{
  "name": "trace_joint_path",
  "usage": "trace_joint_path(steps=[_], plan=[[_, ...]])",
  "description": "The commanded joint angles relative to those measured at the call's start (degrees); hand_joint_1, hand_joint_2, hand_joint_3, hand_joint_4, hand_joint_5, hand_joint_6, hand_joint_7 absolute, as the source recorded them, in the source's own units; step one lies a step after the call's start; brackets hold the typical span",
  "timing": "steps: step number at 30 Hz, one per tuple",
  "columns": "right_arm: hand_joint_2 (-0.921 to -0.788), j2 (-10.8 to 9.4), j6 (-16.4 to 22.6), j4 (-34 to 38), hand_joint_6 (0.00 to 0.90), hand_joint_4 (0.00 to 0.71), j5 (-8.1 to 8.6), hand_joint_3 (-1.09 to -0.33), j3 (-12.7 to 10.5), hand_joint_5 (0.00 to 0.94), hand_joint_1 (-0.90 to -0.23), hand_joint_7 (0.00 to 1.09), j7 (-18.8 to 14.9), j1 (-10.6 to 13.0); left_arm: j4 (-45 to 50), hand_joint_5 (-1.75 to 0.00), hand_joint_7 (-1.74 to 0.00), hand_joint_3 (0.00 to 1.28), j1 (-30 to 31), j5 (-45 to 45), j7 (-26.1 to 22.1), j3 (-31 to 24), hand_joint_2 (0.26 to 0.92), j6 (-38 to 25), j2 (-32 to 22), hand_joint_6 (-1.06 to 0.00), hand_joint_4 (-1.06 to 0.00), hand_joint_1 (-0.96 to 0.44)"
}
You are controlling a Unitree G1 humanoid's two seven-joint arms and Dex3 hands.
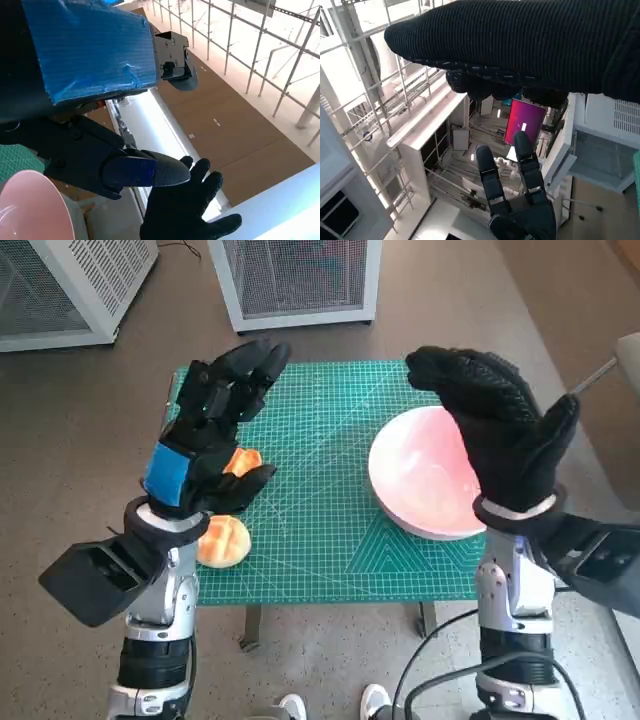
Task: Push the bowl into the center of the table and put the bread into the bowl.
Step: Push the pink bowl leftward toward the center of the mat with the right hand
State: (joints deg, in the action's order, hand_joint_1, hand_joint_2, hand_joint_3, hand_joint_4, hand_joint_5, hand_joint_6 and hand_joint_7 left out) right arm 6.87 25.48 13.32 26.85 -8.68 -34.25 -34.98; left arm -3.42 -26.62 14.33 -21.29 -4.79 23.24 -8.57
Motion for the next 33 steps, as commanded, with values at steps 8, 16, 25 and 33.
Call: trace_joint_path(steps=[8,16,25,33], plan=[[-0.921,7.69,10.93,22.32,0.026,0.358,-3.90,-0.571,-8.31,0.001,-0.523,0.63,1.17,-6.44,-0.89,0.00,-0.68,0.31,0.16,1.82,-1.16,-0.63,0.921,1.76,0.26,0.00,-0.29,-0.67],[-0.921,11.27,12.45,35.59,0.036,0.344,-5.60,-0.625,-11.54,0.000,-0.524,0.60,5.49,-9.97,-1.45,0.00,-0.68,0.31,0.92,1.43,-1.09,-0.59,0.921,3.05,0.42,0.00,-0.29,-0.68],[-0.921,13.47,12.43,45.07,0.008,0.318,-7.60,-0.647,-12.62,0.000,-0.515,0.63,9.89,-11.04,-0.61,0.00,-0.66,0.31,2.01,1.28,-0.62,-0.50,0.921,2.93,0.53,0.00,-0.29,-0.69],[-0.921,14.83,10.75,51.19,0.005,0.306,-9.97,-0.673,-12.50,0.000,-0.483,0.64,13.85,-10.99,-0.88,0.00,-0.63,0.31,2.64,1.67,-0.91,-0.75,0.921,3.17,0.31,0.00,-0.29,-0.69]])
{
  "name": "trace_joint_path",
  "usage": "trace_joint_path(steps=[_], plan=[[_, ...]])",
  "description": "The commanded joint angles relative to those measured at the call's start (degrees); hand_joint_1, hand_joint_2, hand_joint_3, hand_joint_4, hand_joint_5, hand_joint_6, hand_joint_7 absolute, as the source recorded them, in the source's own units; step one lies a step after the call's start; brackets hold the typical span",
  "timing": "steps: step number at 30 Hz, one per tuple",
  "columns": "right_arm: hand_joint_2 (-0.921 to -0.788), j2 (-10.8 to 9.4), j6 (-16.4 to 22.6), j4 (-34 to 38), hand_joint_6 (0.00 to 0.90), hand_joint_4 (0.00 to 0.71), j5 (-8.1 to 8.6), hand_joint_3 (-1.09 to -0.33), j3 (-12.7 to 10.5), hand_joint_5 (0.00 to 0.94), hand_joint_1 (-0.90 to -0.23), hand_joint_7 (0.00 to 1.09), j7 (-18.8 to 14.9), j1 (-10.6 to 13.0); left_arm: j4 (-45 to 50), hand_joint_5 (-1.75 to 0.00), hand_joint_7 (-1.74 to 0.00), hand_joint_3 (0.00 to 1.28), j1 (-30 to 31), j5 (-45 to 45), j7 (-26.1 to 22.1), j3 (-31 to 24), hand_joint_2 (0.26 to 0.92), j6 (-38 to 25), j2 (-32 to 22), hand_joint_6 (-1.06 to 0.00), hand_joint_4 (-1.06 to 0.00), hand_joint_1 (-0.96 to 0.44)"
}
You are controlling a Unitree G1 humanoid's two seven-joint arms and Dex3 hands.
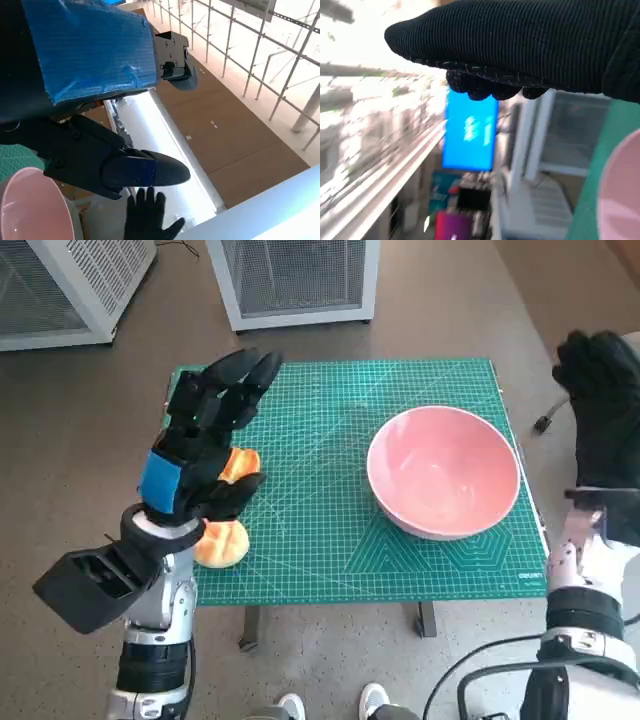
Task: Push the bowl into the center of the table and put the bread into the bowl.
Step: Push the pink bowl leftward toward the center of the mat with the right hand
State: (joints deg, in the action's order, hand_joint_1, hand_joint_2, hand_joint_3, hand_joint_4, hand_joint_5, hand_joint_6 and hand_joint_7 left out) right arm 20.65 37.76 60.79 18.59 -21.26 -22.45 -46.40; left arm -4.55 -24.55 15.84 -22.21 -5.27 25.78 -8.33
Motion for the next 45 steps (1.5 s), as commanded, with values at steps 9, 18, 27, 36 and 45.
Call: trace_joint_path(steps=[9,18,27,36,45], plan=[[-0.921,1.14,-5.02,8.20,0.060,0.322,-3.15,-0.618,0.18,0.006,-0.472,0.58,4.88,0.88,0.15,0.00,-0.62,0.33,0.51,0.54,-0.34,-0.47,0.921,0.45,-0.28,-0.01,-0.29,-0.68],[-0.921,-0.30,-7.39,10.77,0.098,0.341,-3.75,-0.613,-0.13,0.010,-0.457,0.54,6.23,1.42,0.13,0.00,-0.61,0.33,0.55,1.02,-0.80,-0.61,0.921,0.20,-0.55,-0.01,-0.29,-0.68],[-0.921,-2.95,-9.47,12.48,0.106,0.332,-3.62,-0.650,-0.38,0.002,-0.444,0.50,7.07,1.57,1.09,0.00,-0.60,0.33,1.31,1.49,-1.25,-1.12,0.921,-0.30,-1.18,-0.02,-0.29,-0.68],[-0.921,-5.39,-11.50,13.18,0.117,0.323,-2.96,-0.641,-1.55,0.001,-0.455,0.48,6.57,0.83,2.19,0.00,-0.55,0.33,2.26,1.39,-1.21,-1.65,0.921,-0.87,-1.69,-0.05,-0.29,-0.69],[-0.921,-8.68,-13.13,13.77,0.140,0.343,-3.58,-0.635,-1.29,0.010,-0.441,0.47,7.09,-1.16,4.66,0.00,-0.49,0.32,4.38,0.96,-0.47,-2.45,0.921,-1.68,-2.40,-0.09,-0.29,-0.69]])
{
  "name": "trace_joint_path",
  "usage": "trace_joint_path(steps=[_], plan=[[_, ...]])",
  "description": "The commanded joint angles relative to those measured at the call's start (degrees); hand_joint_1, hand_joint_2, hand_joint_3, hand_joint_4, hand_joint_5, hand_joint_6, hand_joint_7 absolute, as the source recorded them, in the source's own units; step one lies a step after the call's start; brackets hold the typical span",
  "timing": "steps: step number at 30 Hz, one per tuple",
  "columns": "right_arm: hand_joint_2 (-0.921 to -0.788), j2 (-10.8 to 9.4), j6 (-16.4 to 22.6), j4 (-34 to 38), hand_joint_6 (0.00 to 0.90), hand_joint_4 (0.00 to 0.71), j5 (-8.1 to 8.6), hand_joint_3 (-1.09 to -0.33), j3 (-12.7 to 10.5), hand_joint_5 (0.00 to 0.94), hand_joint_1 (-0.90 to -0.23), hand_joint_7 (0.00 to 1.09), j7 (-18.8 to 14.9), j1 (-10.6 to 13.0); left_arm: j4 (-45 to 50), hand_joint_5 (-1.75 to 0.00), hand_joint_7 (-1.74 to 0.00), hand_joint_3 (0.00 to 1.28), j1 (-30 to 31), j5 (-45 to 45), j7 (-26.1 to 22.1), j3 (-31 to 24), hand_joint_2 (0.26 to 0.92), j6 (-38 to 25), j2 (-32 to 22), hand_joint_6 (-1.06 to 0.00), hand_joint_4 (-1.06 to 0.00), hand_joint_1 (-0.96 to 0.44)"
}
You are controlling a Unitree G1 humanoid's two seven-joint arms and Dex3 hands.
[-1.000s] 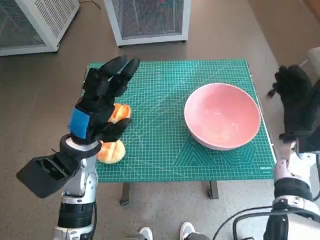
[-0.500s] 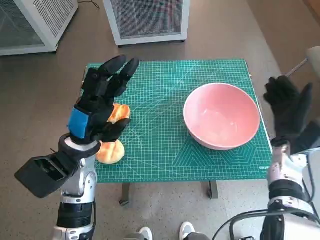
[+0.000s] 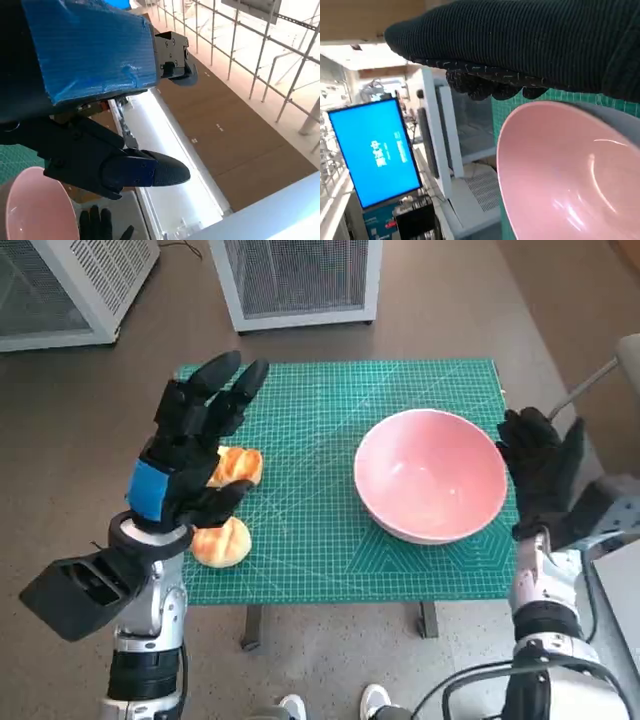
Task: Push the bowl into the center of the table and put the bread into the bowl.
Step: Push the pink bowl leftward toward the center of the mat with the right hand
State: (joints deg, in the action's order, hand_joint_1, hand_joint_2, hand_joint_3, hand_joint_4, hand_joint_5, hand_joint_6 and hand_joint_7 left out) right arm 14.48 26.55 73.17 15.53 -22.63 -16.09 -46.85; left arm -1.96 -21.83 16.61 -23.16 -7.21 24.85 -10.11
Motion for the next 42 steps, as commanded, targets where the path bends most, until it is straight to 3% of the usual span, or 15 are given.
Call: trace_joint_path(steps=[1,11,23,42], plan=[[-0.921,-2.88,-2.14,1.45,0.142,0.345,-0.58,-0.635,0.12,0.011,-0.441,0.47,0.88,-0.97,2.38,0.00,-0.48,0.32,1.94,0.15,0.58,-0.56,0.921,-0.88,-0.70,-0.09,-0.29,-0.69],[-0.921,-5.94,-3.18,1.69,0.175,0.365,-0.96,-0.625,0.43,0.016,-0.438,0.48,0.60,-2.91,5.34,0.00,-0.41,0.32,4.53,-0.22,1.54,-1.78,0.921,-2.14,-2.11,-0.13,-0.30,-0.68],[-0.921,-9.09,-3.05,1.97,0.139,0.329,-1.80,-0.658,1.43,0.000,-0.439,0.49,-0.12,-5.22,8.74,0.00,-0.34,0.31,7.59,-1.88,3.73,-2.67,0.921,-2.76,-2.78,-0.17,-0.30,-0.68],[-0.921,-11.92,-4.86,2.51,0.177,0.346,-2.91,-0.633,1.32,0.009,-0.440,0.51,-0.35,-8.64,9.69,0.00,-0.26,0.35,9.80,-4.22,6.15,-3.19,0.921,-1.34,-3.19,-0.20,-0.30,-0.70]])
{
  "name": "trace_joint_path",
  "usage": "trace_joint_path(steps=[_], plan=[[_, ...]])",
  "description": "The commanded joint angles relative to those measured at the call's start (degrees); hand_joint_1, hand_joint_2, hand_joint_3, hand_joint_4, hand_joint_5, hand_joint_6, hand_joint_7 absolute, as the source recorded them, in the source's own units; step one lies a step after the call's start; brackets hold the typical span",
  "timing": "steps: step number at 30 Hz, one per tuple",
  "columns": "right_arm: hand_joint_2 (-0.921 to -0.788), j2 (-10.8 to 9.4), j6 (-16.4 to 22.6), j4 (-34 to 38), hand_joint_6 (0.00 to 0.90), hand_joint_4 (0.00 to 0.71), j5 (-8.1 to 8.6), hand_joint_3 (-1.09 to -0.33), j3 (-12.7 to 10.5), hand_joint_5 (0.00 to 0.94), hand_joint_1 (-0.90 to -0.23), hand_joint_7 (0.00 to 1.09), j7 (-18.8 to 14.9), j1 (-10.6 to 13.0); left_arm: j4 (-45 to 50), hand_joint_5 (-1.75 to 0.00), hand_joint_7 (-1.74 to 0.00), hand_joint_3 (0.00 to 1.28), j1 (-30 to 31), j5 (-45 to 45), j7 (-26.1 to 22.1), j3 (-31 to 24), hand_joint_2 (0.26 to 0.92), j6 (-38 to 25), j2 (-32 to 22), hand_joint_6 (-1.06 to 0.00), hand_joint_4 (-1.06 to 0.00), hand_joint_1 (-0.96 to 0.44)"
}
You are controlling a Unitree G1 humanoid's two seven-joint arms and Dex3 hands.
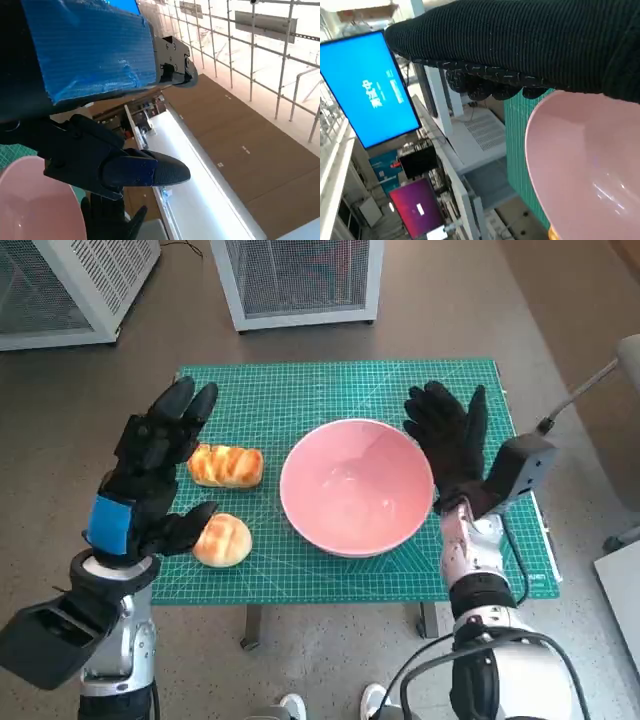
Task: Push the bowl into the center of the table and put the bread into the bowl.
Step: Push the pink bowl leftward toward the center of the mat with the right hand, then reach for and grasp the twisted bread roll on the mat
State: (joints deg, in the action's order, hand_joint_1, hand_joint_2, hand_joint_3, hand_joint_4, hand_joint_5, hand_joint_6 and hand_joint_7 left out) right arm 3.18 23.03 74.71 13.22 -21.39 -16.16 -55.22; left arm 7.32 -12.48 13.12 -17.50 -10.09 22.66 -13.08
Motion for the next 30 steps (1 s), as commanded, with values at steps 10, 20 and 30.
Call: trace_joint_path(steps=[10,20,30], plan=[[-0.921,0.55,-0.10,0.16,0.174,0.355,-1.07,-0.624,0.83,0.011,-0.462,0.50,-2.35,-0.97,-0.60,0.00,-0.25,0.35,0.27,-0.84,0.95,-0.10,0.921,1.39,0.35,-0.21,-0.30,-0.69],[-0.921,1.41,8.04,-5.25,0.103,0.353,1.25,-0.643,0.92,0.003,-0.478,0.58,-11.07,-1.14,-1.90,0.00,-0.23,0.35,-0.94,-1.34,1.35,-0.35,0.921,2.23,0.18,-0.21,-0.30,-0.68],[-0.921,1.55,16.29,-17.54,0.027,0.364,5.61,-0.621,1.84,0.007,-0.529,0.71,-22.13,2.07,-5.97,0.00,-0.22,0.35,-4.50,-2.75,1.65,-1.77,0.921,4.02,-1.94,-0.22,-0.30,-0.69]])
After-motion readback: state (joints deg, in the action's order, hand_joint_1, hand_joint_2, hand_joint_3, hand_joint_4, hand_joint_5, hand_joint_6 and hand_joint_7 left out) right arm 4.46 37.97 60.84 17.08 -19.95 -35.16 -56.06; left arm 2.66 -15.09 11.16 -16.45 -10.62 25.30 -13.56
